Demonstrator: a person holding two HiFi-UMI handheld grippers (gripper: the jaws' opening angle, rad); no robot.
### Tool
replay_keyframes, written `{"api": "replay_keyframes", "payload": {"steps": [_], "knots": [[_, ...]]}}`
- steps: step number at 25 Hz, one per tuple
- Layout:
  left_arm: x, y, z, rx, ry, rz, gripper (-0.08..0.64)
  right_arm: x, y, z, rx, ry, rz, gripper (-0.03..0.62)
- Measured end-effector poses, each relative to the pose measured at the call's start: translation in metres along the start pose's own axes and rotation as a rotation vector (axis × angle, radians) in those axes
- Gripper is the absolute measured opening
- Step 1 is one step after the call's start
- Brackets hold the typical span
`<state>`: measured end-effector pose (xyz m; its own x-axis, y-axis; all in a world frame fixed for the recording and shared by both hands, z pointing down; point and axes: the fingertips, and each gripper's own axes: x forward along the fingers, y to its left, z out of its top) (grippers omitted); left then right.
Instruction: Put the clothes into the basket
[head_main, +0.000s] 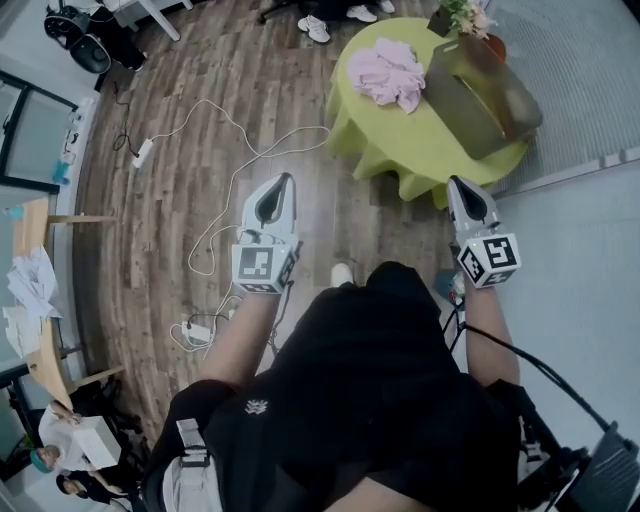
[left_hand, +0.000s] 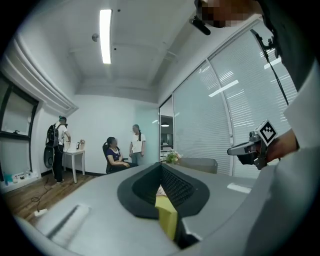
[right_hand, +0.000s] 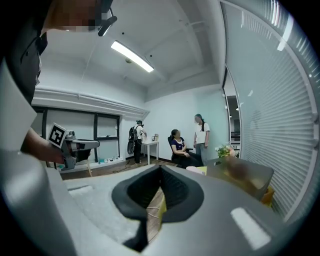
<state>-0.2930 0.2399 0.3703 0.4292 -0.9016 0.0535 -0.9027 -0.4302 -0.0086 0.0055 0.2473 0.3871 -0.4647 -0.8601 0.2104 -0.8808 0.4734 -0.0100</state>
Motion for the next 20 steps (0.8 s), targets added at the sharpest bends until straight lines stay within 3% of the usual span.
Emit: {"api": "replay_keyframes", "payload": {"steps": [9, 15, 20], "knots": [[0.029, 0.024, -0.001, 0.021, -0.02, -0.008, 0.008, 0.054, -0.01, 0.005, 0.011, -0.018, 0.016, 0.0], [0.052, 0.063, 0.002, 0.035, 0.004, 0.047, 0.008, 0.104, -0.02, 0.01, 0.038, -0.031, 0.03, 0.001], [0.095, 0.079, 0.014, 0.041, -0.002, 0.046, 0.008, 0.144, -0.05, 0.027, 0.023, -0.031, 0.025, 0.0]]}}
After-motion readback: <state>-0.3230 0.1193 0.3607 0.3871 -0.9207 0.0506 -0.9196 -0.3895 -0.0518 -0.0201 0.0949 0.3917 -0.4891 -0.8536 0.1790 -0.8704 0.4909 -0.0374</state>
